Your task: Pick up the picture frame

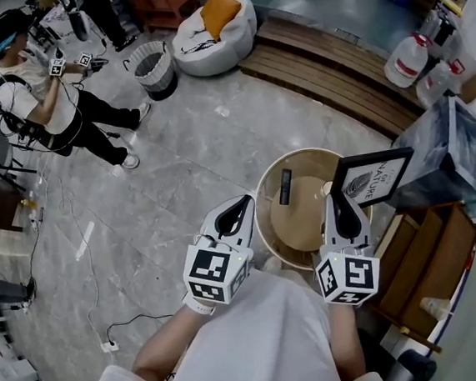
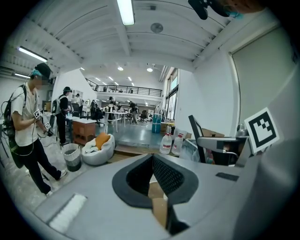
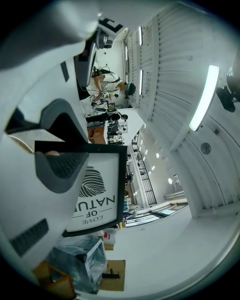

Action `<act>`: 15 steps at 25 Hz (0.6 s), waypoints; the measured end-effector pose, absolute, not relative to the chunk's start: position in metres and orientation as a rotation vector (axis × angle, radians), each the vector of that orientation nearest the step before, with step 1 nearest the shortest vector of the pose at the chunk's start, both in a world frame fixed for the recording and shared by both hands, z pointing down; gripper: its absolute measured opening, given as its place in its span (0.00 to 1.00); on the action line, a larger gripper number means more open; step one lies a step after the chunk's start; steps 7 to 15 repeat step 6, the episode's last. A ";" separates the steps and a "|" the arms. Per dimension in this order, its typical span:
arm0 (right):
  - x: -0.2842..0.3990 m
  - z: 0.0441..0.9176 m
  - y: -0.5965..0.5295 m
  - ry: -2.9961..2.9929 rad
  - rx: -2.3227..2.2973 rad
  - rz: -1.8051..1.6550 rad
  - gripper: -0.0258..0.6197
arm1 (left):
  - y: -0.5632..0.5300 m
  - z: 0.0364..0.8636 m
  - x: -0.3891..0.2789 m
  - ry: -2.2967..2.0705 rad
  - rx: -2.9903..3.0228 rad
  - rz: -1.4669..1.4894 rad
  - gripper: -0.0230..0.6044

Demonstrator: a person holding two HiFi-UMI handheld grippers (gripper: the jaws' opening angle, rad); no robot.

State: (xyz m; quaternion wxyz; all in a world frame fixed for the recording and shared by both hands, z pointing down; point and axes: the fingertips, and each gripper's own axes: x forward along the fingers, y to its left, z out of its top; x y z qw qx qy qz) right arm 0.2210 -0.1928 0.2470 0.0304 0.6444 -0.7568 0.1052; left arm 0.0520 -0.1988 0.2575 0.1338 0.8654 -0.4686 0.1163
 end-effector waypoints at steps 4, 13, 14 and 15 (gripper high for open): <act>0.225 0.250 -0.192 -2.335 1.981 0.321 0.13 | -0.197 0.258 0.056 -1.361 2.508 0.336 0.05; 0.226 0.251 -0.193 -2.340 1.976 0.321 0.13 | -0.196 0.258 0.059 -1.362 2.508 0.335 0.05; 0.226 0.251 -0.193 -2.340 1.976 0.321 0.13 | -0.196 0.258 0.059 -1.362 2.508 0.335 0.05; 0.226 0.251 -0.193 -2.340 1.976 0.321 0.13 | -0.196 0.258 0.059 -1.362 2.508 0.335 0.05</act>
